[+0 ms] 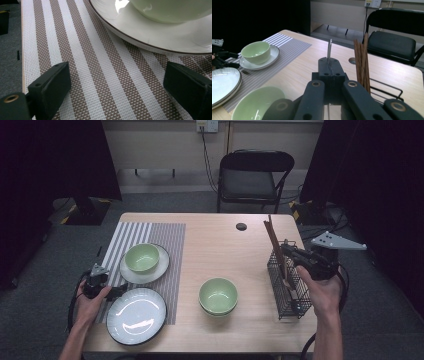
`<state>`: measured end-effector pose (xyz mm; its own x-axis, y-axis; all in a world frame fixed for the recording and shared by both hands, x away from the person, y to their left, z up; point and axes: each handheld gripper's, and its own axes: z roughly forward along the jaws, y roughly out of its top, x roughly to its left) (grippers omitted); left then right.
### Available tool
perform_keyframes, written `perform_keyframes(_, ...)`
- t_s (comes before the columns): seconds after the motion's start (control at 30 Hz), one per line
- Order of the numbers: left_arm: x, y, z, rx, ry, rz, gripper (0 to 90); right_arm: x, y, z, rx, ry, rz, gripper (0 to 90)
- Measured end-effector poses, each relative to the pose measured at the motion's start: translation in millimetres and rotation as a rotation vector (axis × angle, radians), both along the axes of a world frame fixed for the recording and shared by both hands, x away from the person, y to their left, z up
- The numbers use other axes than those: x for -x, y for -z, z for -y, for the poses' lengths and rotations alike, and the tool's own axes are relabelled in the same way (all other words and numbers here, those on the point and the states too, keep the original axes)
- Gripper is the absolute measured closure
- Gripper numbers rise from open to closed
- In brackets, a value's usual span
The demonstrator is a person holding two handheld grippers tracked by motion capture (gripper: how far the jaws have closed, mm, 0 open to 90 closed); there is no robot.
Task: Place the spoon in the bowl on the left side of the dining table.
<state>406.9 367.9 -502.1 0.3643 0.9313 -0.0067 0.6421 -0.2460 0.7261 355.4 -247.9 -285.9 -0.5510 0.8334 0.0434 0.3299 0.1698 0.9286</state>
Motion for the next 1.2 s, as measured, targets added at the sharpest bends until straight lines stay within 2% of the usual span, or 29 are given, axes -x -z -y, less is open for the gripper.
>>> perform_keyframes(0.1, 0.6, -1.5, 0.1, -0.004, -0.001, -0.006, 9.4, -1.1, -3.9, -3.1, 0.001, -0.005, 0.009, 90.0)
perform_keyframes(0.2, 2.7, -3.8, -1.5, -0.007, -0.005, -0.009, 16.7, -3.2, -10.0, -10.3, 0.004, -0.021, 0.022, 90.0)
perform_keyframes(0.33, 3.7, -4.8, -0.8, -0.011, -0.003, -0.013, 18.8, -5.1, -12.2, -15.1, 0.005, -0.033, 0.025, 90.0)
perform_keyframes(0.4, 6.2, -9.2, 0.4, -0.027, -0.004, 0.010, 19.2, -6.1, -13.1, -18.4, 0.001, -0.035, 0.027, 90.0)
perform_keyframes(0.6, 11.1, -16.7, 0.6, 0.016, 0.009, 0.014, 19.1, -9.6, -10.2, -20.8, -0.011, -0.032, 0.012, 90.0)
perform_keyframes(0.77, 16.2, -28.0, 8.4, 0.037, 0.042, 0.041, 18.5, -11.7, -3.3, -26.7, -0.025, -0.044, -0.004, 90.0)
perform_keyframes(0.83, 18.5, -32.5, 12.5, 0.064, 0.061, 0.052, 18.5, -13.3, 0.1, -30.0, -0.044, -0.057, -0.012, 90.0)
perform_keyframes(0.93, 23.2, -40.3, 23.9, 0.071, 0.104, 0.070, 19.9, -17.3, 6.9, -39.8, -0.067, -0.090, -0.019, 90.0)
perform_keyframes(0.97, 23.2, -40.3, 23.9, 0.071, 0.104, 0.070, 19.9, -17.3, 6.9, -39.8, -0.067, -0.090, -0.019, 90.0)
perform_keyframes(1.0, 25.5, -45.0, 30.1, 0.080, 0.132, 0.083, 19.9, -19.3, 9.4, -45.4, -0.066, -0.102, -0.024, 90.0)
perform_keyframes(1.07, 26.6, -47.1, 33.1, 0.076, 0.136, 0.095, 19.9, -21.1, 11.1, -50.9, -0.069, -0.116, -0.025, 90.0)
perform_keyframes(1.2, 29.7, -54.6, 42.7, 0.091, 0.173, 0.111, 20.0, -23.7, 12.0, -61.4, -0.075, -0.137, -0.024, 90.0)
